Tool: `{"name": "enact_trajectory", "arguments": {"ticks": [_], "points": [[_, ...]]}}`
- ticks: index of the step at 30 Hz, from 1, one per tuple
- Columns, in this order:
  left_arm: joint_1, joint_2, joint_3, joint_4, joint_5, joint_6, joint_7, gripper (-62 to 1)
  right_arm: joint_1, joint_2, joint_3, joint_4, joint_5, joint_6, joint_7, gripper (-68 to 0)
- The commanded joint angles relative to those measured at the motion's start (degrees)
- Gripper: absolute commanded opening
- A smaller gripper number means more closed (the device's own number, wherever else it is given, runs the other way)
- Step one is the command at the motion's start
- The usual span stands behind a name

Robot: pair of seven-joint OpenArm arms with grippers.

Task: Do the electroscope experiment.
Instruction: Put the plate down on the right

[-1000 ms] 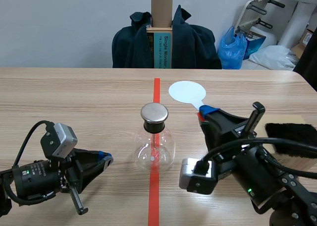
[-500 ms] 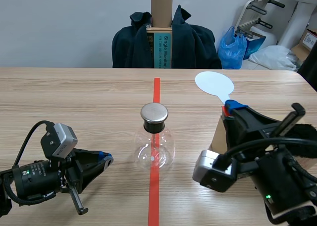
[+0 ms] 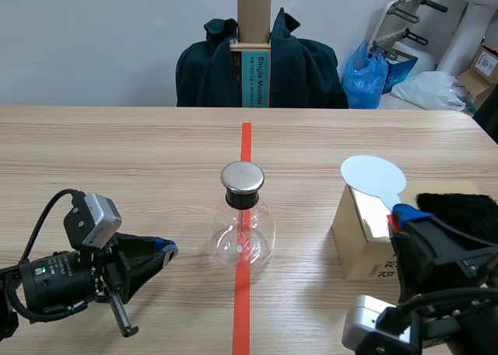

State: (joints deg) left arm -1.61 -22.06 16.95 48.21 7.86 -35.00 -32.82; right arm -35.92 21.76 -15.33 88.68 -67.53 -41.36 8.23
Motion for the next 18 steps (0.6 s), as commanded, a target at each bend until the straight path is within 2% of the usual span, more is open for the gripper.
{"name": "enact_trajectory", "arguments": {"ticks": [1, 10, 18], "points": [[-0.31, 0.13, -0.20, 1.14, -0.81, -0.22, -0.74, -58.2, 1.16, 0.76, 0.83, -1.14, 0.33, -3.50, -0.46, -66.7], [-0.31, 0.13, -0.20, 1.14, -0.81, -0.22, -0.76, -58.2, 2.78, -1.29, 0.70, -9.57, 0.68, -3.50, -0.28, -66.7], [-0.31, 0.13, -0.20, 1.14, -0.79, -0.22, -0.74, -58.2, 2.58, -1.44, 0.70, -9.79, 0.79, -3.50, -1.99, -66.7]]}}
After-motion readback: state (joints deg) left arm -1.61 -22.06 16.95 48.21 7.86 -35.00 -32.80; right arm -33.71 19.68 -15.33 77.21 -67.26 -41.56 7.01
